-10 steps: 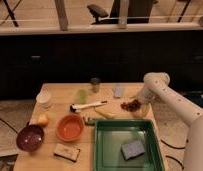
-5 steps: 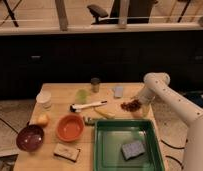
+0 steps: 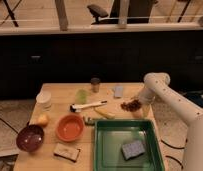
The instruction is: Place grapes in red bowl
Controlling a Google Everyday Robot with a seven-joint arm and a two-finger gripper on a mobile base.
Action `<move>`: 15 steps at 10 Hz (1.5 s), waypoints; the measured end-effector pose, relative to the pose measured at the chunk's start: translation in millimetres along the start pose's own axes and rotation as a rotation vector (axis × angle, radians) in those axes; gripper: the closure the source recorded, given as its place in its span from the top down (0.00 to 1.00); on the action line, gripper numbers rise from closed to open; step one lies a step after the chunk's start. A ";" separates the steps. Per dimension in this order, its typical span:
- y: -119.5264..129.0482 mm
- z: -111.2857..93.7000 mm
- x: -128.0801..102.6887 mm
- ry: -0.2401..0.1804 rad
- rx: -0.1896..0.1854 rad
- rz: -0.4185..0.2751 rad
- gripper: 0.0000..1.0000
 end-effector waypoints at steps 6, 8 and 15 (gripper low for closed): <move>2.3 -0.2 2.7 0.005 -0.009 0.011 0.80; 2.5 -0.5 3.4 0.006 -0.011 0.014 0.80; 4.7 -0.6 6.5 0.009 -0.018 0.030 0.80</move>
